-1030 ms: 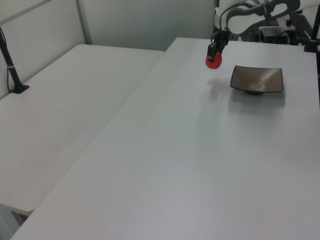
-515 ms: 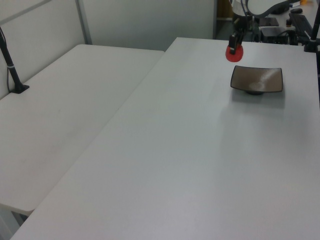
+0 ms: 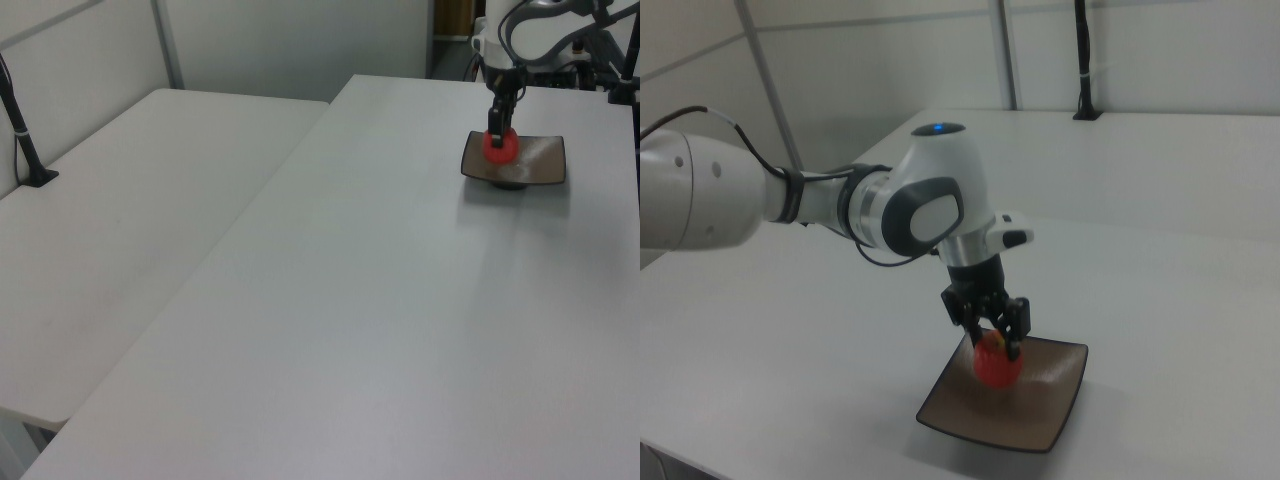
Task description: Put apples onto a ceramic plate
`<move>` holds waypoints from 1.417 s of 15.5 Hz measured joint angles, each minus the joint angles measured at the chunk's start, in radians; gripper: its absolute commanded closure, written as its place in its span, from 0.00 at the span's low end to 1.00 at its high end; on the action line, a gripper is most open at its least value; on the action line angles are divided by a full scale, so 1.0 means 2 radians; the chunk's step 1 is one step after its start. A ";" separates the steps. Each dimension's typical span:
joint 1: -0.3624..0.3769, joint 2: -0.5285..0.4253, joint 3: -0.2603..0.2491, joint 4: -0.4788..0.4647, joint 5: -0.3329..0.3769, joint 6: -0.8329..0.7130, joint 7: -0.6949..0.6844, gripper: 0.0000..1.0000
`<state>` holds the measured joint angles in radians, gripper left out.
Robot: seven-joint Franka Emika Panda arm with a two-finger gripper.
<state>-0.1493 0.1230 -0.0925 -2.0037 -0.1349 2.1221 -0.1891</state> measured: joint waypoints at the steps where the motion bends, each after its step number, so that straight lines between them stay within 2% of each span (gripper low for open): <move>1: 0.000 0.001 0.000 -0.009 0.000 0.000 -0.002 0.17; 2: 0.000 0.001 0.000 -0.010 0.000 0.000 -0.002 0.03; 3: 0.000 0.001 0.000 -0.010 0.000 0.000 -0.003 0.00; 14: 0.000 -0.003 0.000 0.005 0.002 0.000 0.001 0.00; 18: 0.007 -0.014 0.001 0.036 0.015 0.000 0.043 0.00; 22: 0.034 -0.040 0.003 0.057 0.036 -0.014 0.094 0.00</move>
<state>-0.0805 0.0436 -0.0871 -1.8895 -0.0623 2.0948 -0.0010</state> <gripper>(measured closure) 0.000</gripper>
